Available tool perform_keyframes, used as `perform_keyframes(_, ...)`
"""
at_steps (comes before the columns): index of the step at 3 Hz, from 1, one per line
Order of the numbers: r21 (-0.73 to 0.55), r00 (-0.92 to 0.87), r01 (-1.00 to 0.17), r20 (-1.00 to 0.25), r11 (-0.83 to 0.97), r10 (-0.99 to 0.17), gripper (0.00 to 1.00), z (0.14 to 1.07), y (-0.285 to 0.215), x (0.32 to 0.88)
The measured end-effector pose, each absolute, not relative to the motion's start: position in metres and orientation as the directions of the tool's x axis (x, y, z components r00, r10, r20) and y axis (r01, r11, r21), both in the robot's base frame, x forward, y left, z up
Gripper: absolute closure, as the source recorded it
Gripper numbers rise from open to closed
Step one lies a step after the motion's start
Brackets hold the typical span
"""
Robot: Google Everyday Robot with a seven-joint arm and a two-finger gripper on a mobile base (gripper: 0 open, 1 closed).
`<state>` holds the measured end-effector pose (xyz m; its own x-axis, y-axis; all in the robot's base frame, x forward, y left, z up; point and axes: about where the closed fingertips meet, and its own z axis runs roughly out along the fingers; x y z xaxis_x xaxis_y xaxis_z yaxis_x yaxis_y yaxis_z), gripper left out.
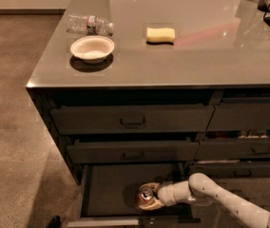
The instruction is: Place coke can into bottom drawer
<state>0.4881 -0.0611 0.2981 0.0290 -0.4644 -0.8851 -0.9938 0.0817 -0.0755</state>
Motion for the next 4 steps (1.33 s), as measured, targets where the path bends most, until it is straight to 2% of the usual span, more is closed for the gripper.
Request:
perform_keyframes(1, -0.052, 0.016, -0.997, -0.862, 0.058, -0.507, 1.00, 0.263, -0.029, 0.485)
perform_keyframes(2, -0.097, 0.034, -0.992, -0.821, 0.081, -0.570, 0.96, 0.229, 0.008, 0.502)
perform_keyframes(4, -0.110, 0.040, -0.990, -0.819, 0.089, -0.572, 0.50, 0.226, 0.011, 0.499)
